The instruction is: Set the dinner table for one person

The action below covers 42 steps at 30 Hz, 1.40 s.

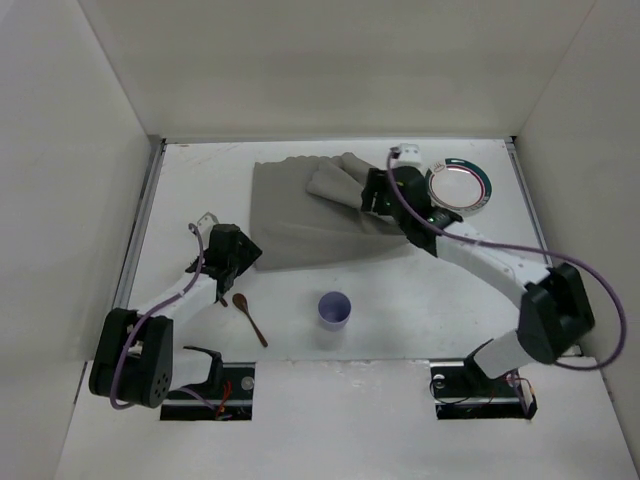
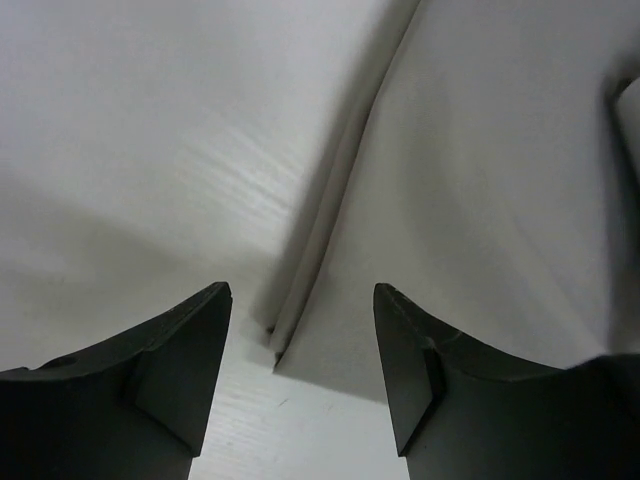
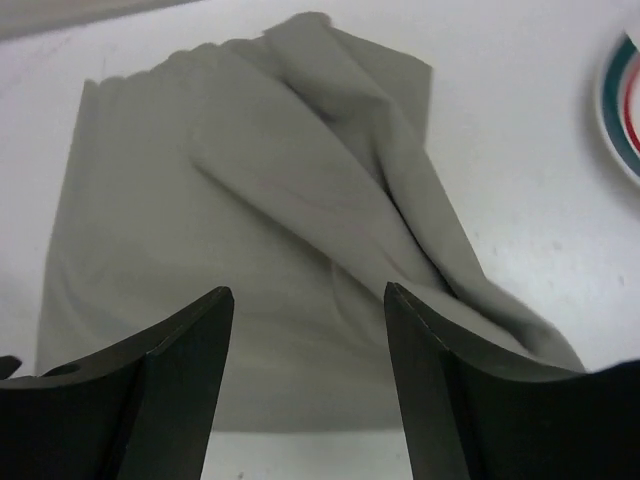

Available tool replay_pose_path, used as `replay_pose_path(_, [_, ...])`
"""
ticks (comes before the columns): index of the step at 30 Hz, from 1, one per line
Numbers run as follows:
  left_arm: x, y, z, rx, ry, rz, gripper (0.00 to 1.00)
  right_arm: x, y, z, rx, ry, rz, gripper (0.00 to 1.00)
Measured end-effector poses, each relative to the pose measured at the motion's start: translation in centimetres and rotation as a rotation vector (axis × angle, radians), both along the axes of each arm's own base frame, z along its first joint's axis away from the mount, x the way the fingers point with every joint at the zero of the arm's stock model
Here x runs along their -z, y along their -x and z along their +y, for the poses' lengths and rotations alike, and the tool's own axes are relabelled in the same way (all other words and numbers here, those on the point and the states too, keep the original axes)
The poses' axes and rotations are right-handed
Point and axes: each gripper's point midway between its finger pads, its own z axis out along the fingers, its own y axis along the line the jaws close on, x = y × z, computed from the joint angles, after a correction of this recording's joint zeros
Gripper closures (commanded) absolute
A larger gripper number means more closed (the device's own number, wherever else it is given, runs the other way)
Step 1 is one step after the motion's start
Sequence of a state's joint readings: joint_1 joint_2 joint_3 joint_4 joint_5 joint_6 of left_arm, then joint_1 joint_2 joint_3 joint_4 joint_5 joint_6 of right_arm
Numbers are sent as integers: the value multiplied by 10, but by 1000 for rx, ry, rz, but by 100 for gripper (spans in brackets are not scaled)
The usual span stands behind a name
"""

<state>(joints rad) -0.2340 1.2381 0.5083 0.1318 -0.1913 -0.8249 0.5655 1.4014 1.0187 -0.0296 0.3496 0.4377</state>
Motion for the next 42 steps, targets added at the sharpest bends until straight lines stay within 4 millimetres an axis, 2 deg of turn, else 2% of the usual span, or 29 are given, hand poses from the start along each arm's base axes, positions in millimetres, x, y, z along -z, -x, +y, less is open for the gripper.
replay_pose_path(2, [14,12,-3,19,12,42,43,7,-20,24,-70,96,16,24])
replay_pose_path(5, [25,21,-4,31,22,74,43,36,-40,41,-149,241,71,18])
replay_pose_path(10, [25,19,-13,55,35,66,48,81,-64,56,-268,465,182,16])
replay_pose_path(16, [28,15,-18,66,53,62,64,112,-78,62,-355,609,272,18])
replay_pose_path(17, [29,15,-18,65,53,64,66,116,-78,62,-367,624,285,21])
replay_pose_path(18, [29,15,-18,66,54,65,70,119,-77,61,-380,638,302,28])
replay_pose_path(22, [34,14,-20,68,61,73,91,128,-80,63,-402,671,337,74])
replay_pose_path(23, [35,13,-21,67,65,72,93,129,-81,62,-396,671,340,79])
replay_pose_path(25, [36,11,-21,64,70,67,98,129,-84,60,-367,651,340,82])
replay_pose_path(28, [36,10,-17,49,85,61,100,118,-94,56,-298,566,308,82])
replay_pose_path(30, [36,10,-12,31,90,55,100,104,-104,45,-231,476,285,82])
replay_pose_path(32, [36,12,-6,15,91,51,100,87,-114,24,-143,371,260,82])
replay_pose_path(35, [36,14,-3,3,91,47,100,61,-132,-27,20,196,221,80])
replay_pose_path(37, [36,14,-2,1,93,47,100,54,-138,-64,130,103,210,77])
replay_pose_path(38, [36,14,-2,-1,94,46,100,55,-140,-84,185,65,213,71])
replay_pose_path(39, [37,15,-1,-4,96,45,100,59,-140,-103,244,26,219,59])
replay_pose_path(40, [36,16,-1,-6,96,43,100,64,-139,-117,288,-7,229,49])
replay_pose_path(42, [35,18,0,-9,96,37,95,80,-132,-136,347,-48,263,39])
